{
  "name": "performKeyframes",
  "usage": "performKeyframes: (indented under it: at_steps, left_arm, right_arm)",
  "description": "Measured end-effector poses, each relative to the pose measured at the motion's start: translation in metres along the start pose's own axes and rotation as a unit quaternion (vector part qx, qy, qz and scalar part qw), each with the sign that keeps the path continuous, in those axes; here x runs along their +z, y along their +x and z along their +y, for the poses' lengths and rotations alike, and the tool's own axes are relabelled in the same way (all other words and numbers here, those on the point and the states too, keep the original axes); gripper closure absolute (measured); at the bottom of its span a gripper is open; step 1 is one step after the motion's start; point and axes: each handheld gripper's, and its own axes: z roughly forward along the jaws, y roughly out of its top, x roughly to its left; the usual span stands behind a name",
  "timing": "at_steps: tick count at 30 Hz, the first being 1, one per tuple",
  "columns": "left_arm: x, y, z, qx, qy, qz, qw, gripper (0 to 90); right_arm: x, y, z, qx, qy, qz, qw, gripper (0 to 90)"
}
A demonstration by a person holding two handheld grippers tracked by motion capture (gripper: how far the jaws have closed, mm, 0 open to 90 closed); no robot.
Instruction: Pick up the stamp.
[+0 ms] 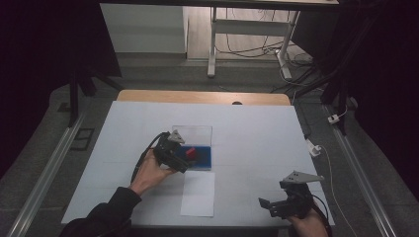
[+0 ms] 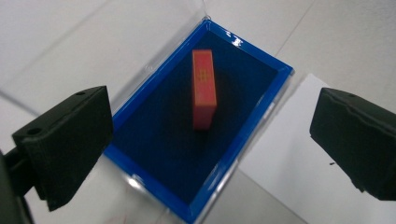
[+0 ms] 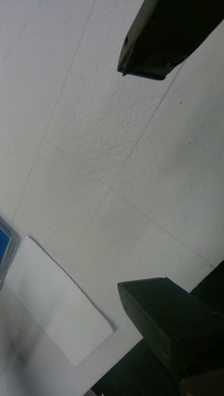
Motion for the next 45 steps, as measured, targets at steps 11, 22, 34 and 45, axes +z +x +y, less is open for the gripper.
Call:
performKeyframes:
  at_steps: [11, 22, 34, 45]
  left_arm:
    - [0.014, 0.000, 0.009, 0.028, 0.018, 0.021, 0.9992, 23.3]
    - [0.011, 0.002, 0.013, 0.018, 0.032, 0.004, 0.9993, 62.0]
    - [0.011, 0.003, 0.014, 0.005, 0.035, 0.009, 0.9993, 79.5]
    - [-0.011, 0.007, 0.018, -0.027, 0.020, -0.006, 0.9994, 79.6]
  right_arm:
    - [0.000, 0.000, 0.000, 0.000, 0.001, 0.000, 1.0000, 0.0]
    - [0.001, 0.000, 0.000, -0.005, 0.002, -0.001, 1.0000, 0.0]
    - [0.000, 0.001, 0.000, -0.007, 0.004, 0.000, 1.0000, 0.0]
    - [0.001, 0.002, 0.000, -0.014, 0.003, -0.001, 0.9999, 0.0]
